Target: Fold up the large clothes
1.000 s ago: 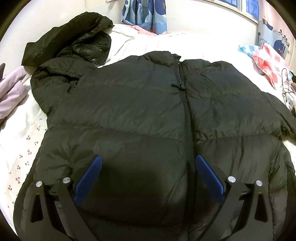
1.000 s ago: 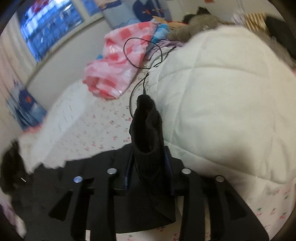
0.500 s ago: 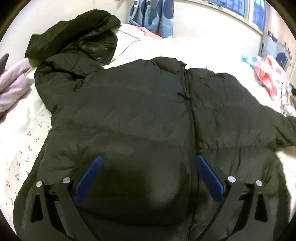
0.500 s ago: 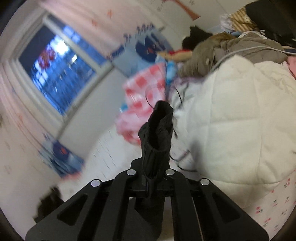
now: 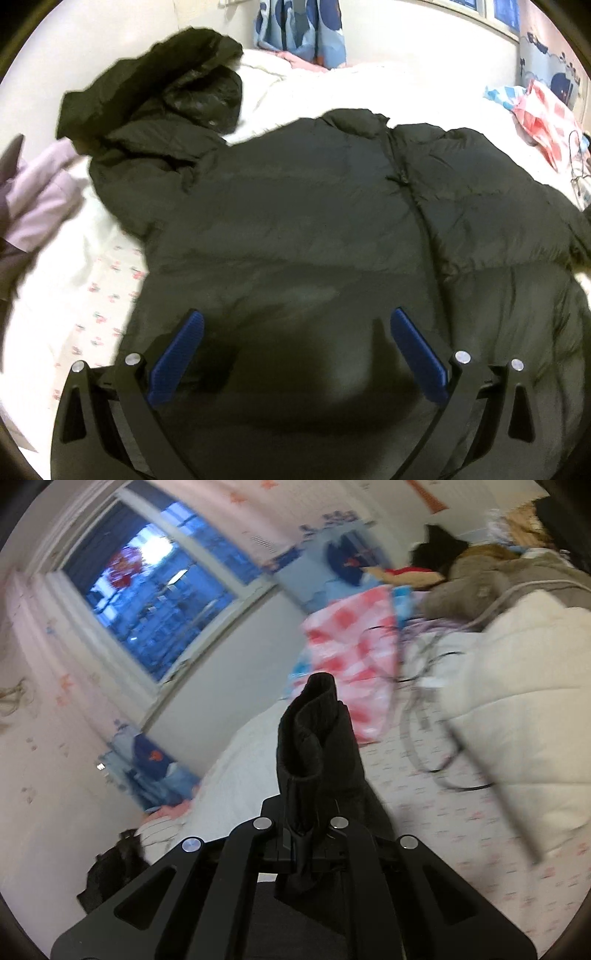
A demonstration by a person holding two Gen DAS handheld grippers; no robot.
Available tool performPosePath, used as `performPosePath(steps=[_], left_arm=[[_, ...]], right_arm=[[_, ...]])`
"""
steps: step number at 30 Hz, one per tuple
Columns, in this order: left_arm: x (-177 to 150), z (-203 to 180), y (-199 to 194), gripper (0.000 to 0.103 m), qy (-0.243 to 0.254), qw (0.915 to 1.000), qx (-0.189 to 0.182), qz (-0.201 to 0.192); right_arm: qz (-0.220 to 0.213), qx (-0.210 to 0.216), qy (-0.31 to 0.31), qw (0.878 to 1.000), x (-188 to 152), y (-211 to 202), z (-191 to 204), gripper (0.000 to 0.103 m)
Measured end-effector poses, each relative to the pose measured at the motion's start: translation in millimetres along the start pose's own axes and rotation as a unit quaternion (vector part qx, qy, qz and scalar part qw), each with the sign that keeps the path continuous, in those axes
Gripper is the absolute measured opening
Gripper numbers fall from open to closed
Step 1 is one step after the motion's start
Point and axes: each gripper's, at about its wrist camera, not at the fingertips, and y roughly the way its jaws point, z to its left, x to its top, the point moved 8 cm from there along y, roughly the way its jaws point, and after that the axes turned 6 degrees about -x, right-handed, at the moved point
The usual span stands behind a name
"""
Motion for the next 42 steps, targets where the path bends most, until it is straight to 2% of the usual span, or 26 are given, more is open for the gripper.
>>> performPosePath(steps=[6,9,15,20,24,30,32,38,40,41,42], left_arm=[[-6.9,24.2,-19.9,0.097,-0.01,0.9997,0.011,-0.017],[-10.2,30.2,-25.5,0.097,-0.009,0.9997,0.013,-0.021],[-11.5,33.3,-35.1,0.097,-0.012,0.9995,0.005,-0.03],[-12.8,34.6,-37.5,0.097,-0.011,0.9994,0.003,-0.032],[-11.6,40.1,-40.3,0.097,-0.021,0.9992,0.001,-0.035],[-11.0,52.1,-42.7,0.097,-0.033,0.9987,0.002,-0.039],[-10.2,61.5,-44.7,0.097,-0.045,0.9981,0.005,-0.042],[-8.4,95.9,-45.9,0.097,-0.111,0.9928,0.0,-0.046],[-9.4,102.8,-44.2,0.097,-0.124,0.9913,-0.001,-0.045],[-10.2,104.2,-42.8,0.097,-0.125,0.9912,0.0,-0.042],[-10.4,104.8,-41.7,0.097,-0.125,0.9913,0.0,-0.041]], right_arm=[[0.026,0.088,-0.06,0.994,-56.7,23.0,124.8,0.004],[0.046,0.133,-0.092,0.986,-95.3,31.0,195.2,0.004],[0.08,0.202,-0.144,0.965,-166.9,33.4,307.7,0.004],[0.11,0.248,-0.16,0.949,-225.2,33.5,384.1,0.004],[0.138,0.273,-0.17,0.937,-270.7,38.1,427.7,0.004],[0.187,0.295,-0.168,0.922,-355.7,54.5,460.4,0.004],[0.201,0.298,-0.16,0.919,-376.9,64.1,461.0,0.004],[0.269,0.283,-0.162,0.906,-489.2,107.2,448.8,0.004],[0.32,0.268,-0.172,0.892,-534.7,126.0,433.3,0.008],[0.351,0.25,-0.177,0.885,-556.9,135.7,424.9,0.009],[0.398,0.212,-0.183,0.873,-585.5,148.4,410.7,0.01]])
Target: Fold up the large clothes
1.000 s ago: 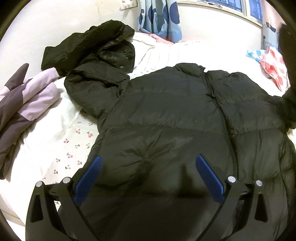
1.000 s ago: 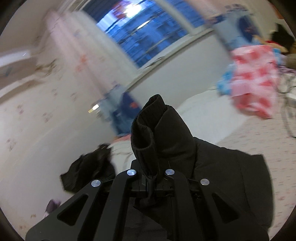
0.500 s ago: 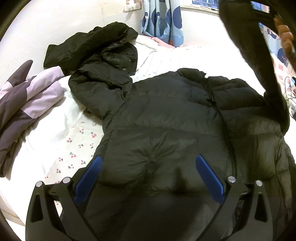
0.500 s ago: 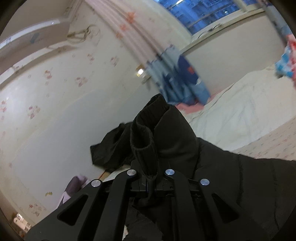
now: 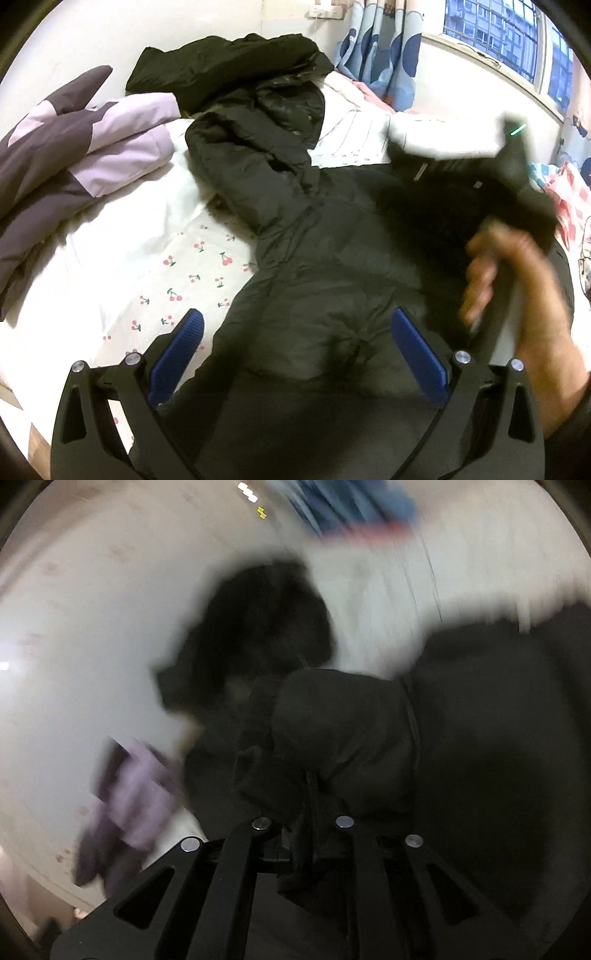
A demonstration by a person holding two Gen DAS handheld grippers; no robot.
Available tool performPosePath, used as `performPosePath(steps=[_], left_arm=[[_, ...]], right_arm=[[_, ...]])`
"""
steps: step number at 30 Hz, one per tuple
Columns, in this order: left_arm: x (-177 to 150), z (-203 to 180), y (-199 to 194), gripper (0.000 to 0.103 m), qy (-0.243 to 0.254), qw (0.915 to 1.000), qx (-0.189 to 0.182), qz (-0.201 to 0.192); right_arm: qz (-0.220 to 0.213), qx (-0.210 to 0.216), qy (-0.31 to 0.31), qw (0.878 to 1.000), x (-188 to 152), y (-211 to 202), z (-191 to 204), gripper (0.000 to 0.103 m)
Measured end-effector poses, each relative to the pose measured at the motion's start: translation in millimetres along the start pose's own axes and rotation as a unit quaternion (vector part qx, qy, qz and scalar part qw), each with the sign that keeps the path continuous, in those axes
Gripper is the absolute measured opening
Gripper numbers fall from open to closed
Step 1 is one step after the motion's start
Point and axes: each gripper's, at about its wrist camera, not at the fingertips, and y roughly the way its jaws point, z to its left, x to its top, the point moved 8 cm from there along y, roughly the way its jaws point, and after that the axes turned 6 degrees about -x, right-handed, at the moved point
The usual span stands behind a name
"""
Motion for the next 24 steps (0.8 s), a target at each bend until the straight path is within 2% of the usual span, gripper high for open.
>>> performPosePath(steps=[1,2,5,6,8,9,11,12,13,16,18,19,21,24], left_arm=[[-0.6,-0.9,0.9,0.097,0.002,1.0,0.0,0.002],[-0.9,-2.7,1.3,0.097,0.005,1.0,0.0,0.003],[0.7,-9.9,-2.1,0.097,0.015,0.9999,0.0,-0.005],[2.1,-12.5,-3.9,0.097,0.018,0.9998,0.0,-0.011],[5.6,-18.7,-7.8,0.097,0.022,0.9995,0.001,-0.023],[7.4,-21.7,-9.9,0.097,0.024,0.9993,0.0,-0.029],[15.5,-32.0,-18.9,0.097,0.035,0.9977,0.006,-0.058],[19.4,-37.4,-23.6,0.097,0.042,0.9965,0.01,-0.072],[23.2,-43.2,-28.6,0.097,0.049,0.9952,0.013,-0.084],[34.0,-66.3,-36.1,0.097,0.061,0.9921,-0.01,-0.109],[40.7,-78.9,-24.1,0.097,0.057,0.9938,-0.02,-0.093],[45.0,-88.6,-14.1,0.097,0.054,0.9947,-0.035,-0.08],[54.7,-108.1,5.3,0.097,0.058,0.9949,-0.052,-0.065],[71.7,-139.1,46.5,0.097,0.079,0.994,-0.06,-0.046]], right_arm=[[0.044,-0.01,0.02,0.999,-13.0,16.7,-10.9,0.011],[0.066,-0.011,0.035,0.997,-20.9,22.5,-17.5,0.011],[0.081,0.011,0.005,0.997,-23.5,-2.3,-5.1,0.018],[0.083,0.022,-0.014,0.996,-24.0,-18.2,2.7,0.025],[0.078,0.028,-0.056,0.995,-22.0,-51.4,14.2,0.07],[0.061,0.021,-0.082,0.995,-21.1,-79.0,15.8,0.088],[-0.012,0.003,-0.118,0.993,-13.2,-144.5,6.3,0.088],[-0.033,0.006,-0.123,0.992,-12.3,-166.1,1.2,0.09],[-0.047,-0.002,-0.134,0.99,-12.9,-188.1,-8.5,0.094],[-0.047,-0.07,-0.147,0.985,-9.4,-214.9,-36.8,0.095],[-0.083,-0.153,-0.145,0.974,3.5,-238.1,-65.1,0.095],[-0.106,-0.212,-0.14,0.961,10.3,-249.9,-84.2,0.095],[-0.119,-0.259,-0.115,0.952,14.0,-259.2,-118.8,0.095],[-0.094,-0.312,-0.074,0.943,4.1,-249.9,-188.3,0.095]])
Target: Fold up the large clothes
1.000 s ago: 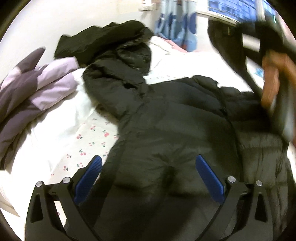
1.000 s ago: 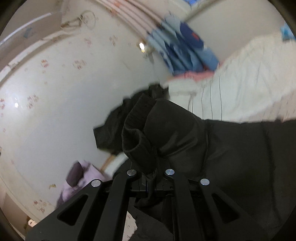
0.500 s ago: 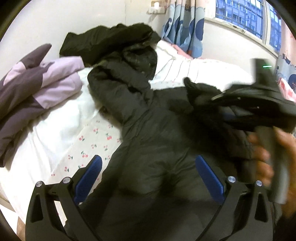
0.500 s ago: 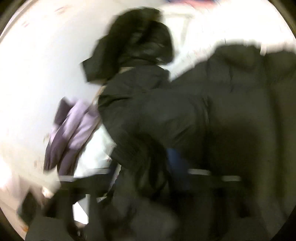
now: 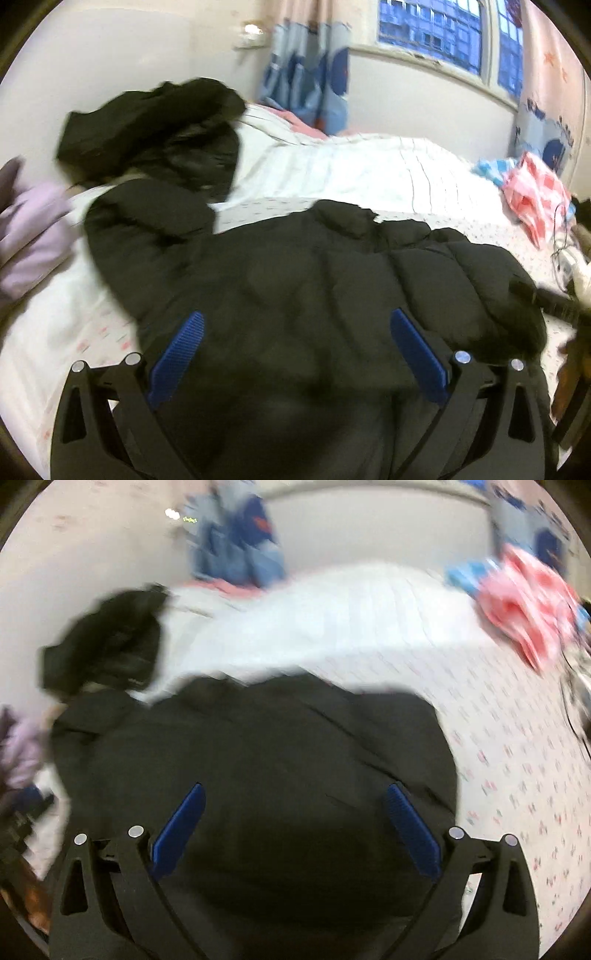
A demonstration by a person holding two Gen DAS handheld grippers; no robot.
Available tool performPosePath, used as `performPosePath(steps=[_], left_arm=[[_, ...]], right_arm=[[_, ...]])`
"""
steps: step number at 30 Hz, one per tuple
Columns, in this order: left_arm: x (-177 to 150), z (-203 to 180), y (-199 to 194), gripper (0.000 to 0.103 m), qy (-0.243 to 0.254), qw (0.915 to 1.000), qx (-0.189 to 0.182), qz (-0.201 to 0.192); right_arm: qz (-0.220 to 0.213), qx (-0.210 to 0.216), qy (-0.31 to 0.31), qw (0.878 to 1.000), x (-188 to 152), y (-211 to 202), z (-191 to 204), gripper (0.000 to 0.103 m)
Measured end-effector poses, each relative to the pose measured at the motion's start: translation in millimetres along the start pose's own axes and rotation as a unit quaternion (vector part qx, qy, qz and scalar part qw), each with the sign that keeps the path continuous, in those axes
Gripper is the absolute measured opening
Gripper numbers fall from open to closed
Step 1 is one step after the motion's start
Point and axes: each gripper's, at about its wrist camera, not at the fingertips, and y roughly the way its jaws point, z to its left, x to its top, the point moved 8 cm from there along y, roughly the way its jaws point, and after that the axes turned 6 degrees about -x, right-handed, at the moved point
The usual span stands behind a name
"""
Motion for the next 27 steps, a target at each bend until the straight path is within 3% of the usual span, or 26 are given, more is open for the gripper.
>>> performPosePath(steps=[4,5,6,9,12,13,15,16,18,19,20,22,24,27], left_arm=[[-18.4,-6.0,89.9,0.097,0.008,0.9922,0.021,0.123],[-34.5,-4.4,115.7,0.098,0.008,0.9859,0.014,0.167],[-42.2,-2.9,128.0,0.098,0.014,0.984,0.019,0.176],[-41.0,-7.1,125.0,0.098,0.04,0.9829,0.018,0.179],[-19.7,3.0,101.2,0.098,0.065,0.9865,-0.004,0.151],[0.5,16.2,87.1,0.098,0.096,0.9877,0.012,0.123],[31.5,37.8,74.2,0.098,0.163,0.9807,0.05,0.095],[45.2,48.3,68.3,0.098,0.206,0.9727,0.069,0.082],[65.8,74.2,67.0,0.098,0.305,0.9428,0.103,0.085],[71.0,88.1,71.2,0.098,0.346,0.9247,0.124,0.099],[72.9,107.6,78.0,0.098,0.385,0.901,0.16,0.118],[72.4,131.4,92.2,0.098,0.429,0.8692,0.196,0.149],[68.9,149.1,113.3,0.098,0.448,0.8497,0.204,0.189],[69.1,156.7,134.5,0.098,0.466,0.8287,0.245,0.191]], right_arm=[[0.099,-0.008,-0.02,0.995,-40.9,63.2,-11.0,0.096],[0.102,-0.005,-0.023,0.995,-43.6,64.9,-13.1,0.096],[0.099,-0.003,-0.021,0.995,-42.6,60.2,-15.1,0.096],[0.079,-0.007,-0.015,0.997,-44.5,34.3,-15.3,0.096],[0.033,0.036,-0.006,0.999,-61.9,-11.3,-8.6,0.096],[0.021,0.047,-0.004,0.999,-67.8,-23.4,-3.7,0.096],[0.009,0.084,0.012,0.996,-85.5,-43.9,-1.7,0.096],[0.01,0.098,0.021,0.995,-91.5,-48.2,-0.8,0.096],[0.019,0.121,0.035,0.992,-96.1,-47.9,1.4,0.096],[0.022,0.134,0.041,0.99,-96.7,-46.5,3.5,0.096],[0.024,0.138,0.042,0.989,-91.9,-35.3,18.8,0.096],[0.033,0.138,0.036,0.989,-100.2,-25.1,29.6,0.096],[0.046,0.136,0.029,0.989,-113.5,-25.0,36.5,0.096],[0.052,0.132,0.022,0.99,-119.1,-21.3,40.7,0.096]])
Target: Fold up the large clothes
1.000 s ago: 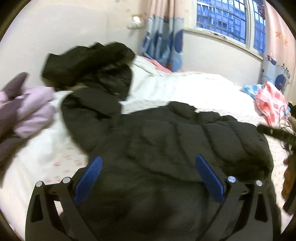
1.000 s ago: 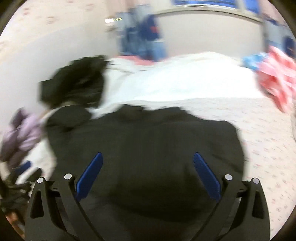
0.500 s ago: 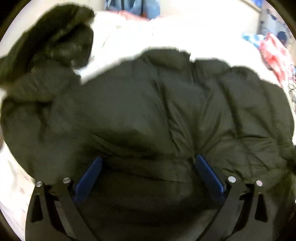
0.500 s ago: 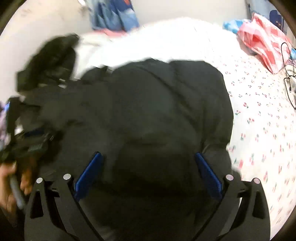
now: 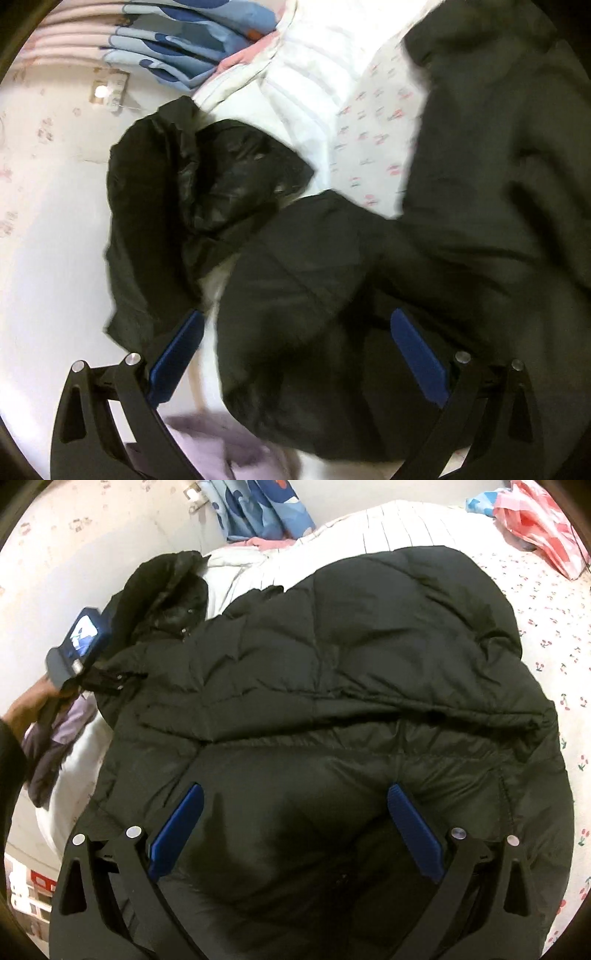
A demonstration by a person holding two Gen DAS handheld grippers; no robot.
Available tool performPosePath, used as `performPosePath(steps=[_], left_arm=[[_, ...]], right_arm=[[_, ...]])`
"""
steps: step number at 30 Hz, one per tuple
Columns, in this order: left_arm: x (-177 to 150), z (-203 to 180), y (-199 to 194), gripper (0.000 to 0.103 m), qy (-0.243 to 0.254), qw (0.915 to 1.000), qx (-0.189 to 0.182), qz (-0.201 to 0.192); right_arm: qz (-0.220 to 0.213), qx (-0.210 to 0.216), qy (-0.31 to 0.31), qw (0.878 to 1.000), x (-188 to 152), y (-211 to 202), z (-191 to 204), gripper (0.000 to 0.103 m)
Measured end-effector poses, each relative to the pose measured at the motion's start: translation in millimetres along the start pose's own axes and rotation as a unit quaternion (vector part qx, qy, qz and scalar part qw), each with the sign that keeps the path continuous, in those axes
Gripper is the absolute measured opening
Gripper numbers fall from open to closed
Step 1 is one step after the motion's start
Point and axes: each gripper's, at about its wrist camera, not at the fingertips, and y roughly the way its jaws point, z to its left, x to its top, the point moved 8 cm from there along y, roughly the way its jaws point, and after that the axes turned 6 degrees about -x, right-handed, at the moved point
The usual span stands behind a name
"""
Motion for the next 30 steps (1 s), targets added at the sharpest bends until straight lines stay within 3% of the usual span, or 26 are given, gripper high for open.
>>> performPosePath(steps=[3,6,10,13,14,15,17,18,20,22,23,26,30], left_arm=[[4.1,11.2,25.4,0.098,-0.004,0.9974,0.061,0.038],[2.6,18.3,43.9,0.098,-0.017,0.9969,0.051,0.058],[0.2,1.6,65.2,0.097,0.023,0.9959,0.037,0.08],[4.7,10.7,72.9,0.069,-0.046,0.9958,0.019,0.077],[2.6,17.2,73.5,0.038,-0.089,0.9929,0.013,0.077],[0.8,23.5,73.6,0.02,-0.114,0.9905,0.012,0.075],[-2.7,35.5,68.1,0.011,-0.162,0.985,-0.005,0.06],[-3.5,41.5,62.4,0.009,-0.187,0.9811,-0.02,0.048],[-3.5,58.5,39.0,0.009,-0.264,0.9616,-0.074,0.0],[-2.2,76.9,4.7,0.008,-0.326,0.9347,-0.129,-0.055],[-0.2,79.8,-6.5,0.008,-0.329,0.9321,-0.135,-0.067],[6.5,85.6,-38.9,0.008,-0.306,0.9387,-0.13,-0.092],[23.8,90.8,-83.5,0.008,-0.327,0.9146,-0.188,-0.146]], right_arm=[[0.0,-0.001,-0.002,1.0,-0.9,3.4,4.5,0.096],[0.001,0.0,-0.001,1.0,1.1,13.6,11.3,0.096],[0.003,-0.002,-0.001,1.0,-0.8,17.5,12.2,0.096],[0.003,-0.004,0.0,1.0,-0.7,20.3,14.2,0.096],[0.002,-0.003,0.001,1.0,-0.7,20.8,14.3,0.096],[0.002,-0.002,0.003,1.0,-0.5,20.8,13.9,0.096],[0.002,0.0,0.004,1.0,-0.6,21.1,13.6,0.096],[0.002,0.001,0.006,1.0,-0.4,21.0,13.7,0.096],[0.001,0.002,0.008,1.0,0.0,20.2,13.6,0.096],[-0.001,0.006,0.011,1.0,1.0,19.3,14.1,0.096],[-0.002,0.008,0.013,1.0,1.3,19.2,13.9,0.096],[-0.003,0.017,0.024,1.0,2.6,17.2,11.8,0.096],[-0.009,0.032,0.036,0.999,6.4,12.9,10.8,0.096]])
